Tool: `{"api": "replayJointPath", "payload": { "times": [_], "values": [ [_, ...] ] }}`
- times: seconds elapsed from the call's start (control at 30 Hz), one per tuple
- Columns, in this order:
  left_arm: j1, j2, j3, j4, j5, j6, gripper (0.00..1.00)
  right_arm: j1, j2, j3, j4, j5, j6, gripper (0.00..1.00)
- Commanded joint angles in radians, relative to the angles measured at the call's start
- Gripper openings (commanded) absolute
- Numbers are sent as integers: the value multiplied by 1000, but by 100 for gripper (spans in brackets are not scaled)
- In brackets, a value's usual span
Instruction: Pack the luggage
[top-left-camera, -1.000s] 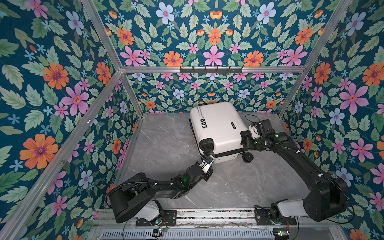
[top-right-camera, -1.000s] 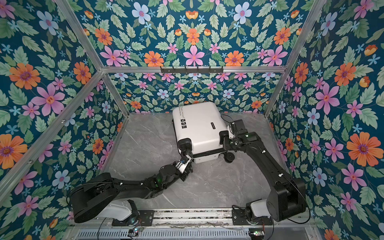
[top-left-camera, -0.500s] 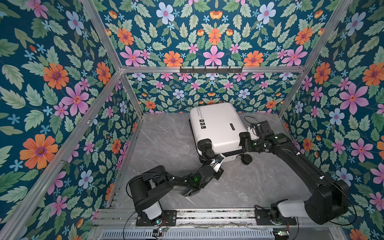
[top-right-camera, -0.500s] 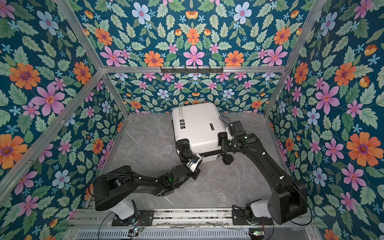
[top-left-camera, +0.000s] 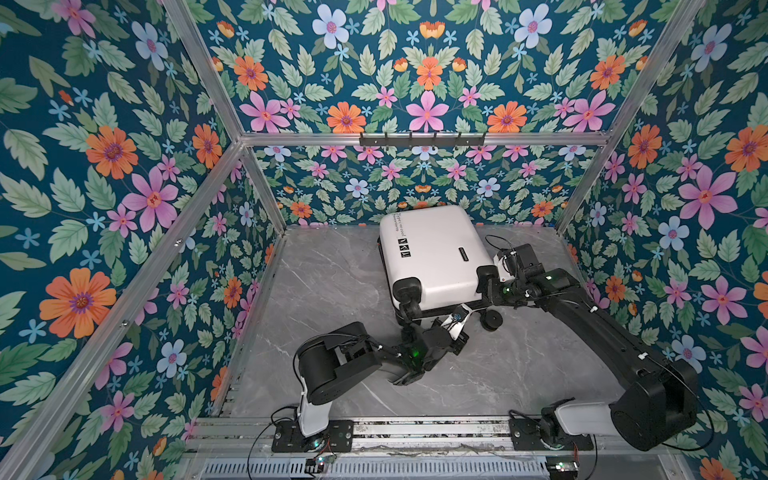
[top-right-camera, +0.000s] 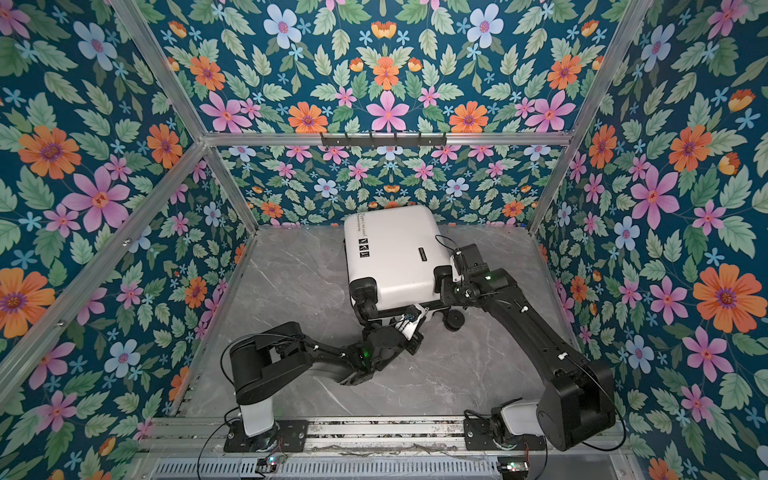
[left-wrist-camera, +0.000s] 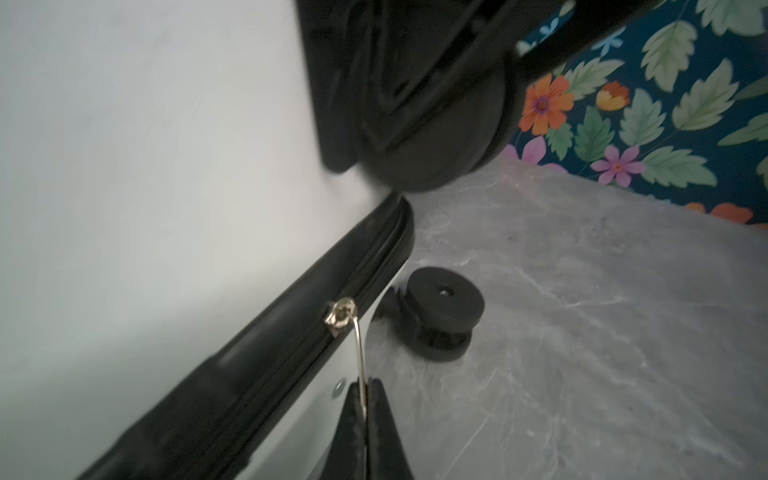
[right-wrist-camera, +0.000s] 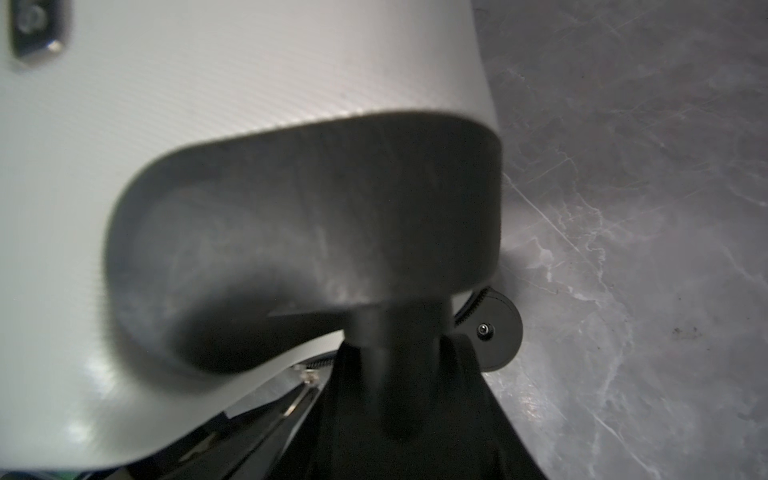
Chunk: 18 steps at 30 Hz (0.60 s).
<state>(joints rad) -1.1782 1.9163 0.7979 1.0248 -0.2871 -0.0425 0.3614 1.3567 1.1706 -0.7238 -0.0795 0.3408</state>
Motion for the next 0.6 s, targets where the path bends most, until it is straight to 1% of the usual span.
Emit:
{"api": "replayJointPath", "payload": {
  "times": [0.0,0.2,0.47,0.57],
  "values": [
    [-15,40,54,138,131,11,0,15,1,1,66,-88,33,0],
    [-19,106,127,178,123,-8,0,19,-7,1,62,-83,37,0],
    [-35,193,246,190,153,-36,0,20,-13,-12,67,-82,44,0],
    [-36,214,263,216,152,-50,0,19,-13,-17,67,-76,41,0]
  ]
}}
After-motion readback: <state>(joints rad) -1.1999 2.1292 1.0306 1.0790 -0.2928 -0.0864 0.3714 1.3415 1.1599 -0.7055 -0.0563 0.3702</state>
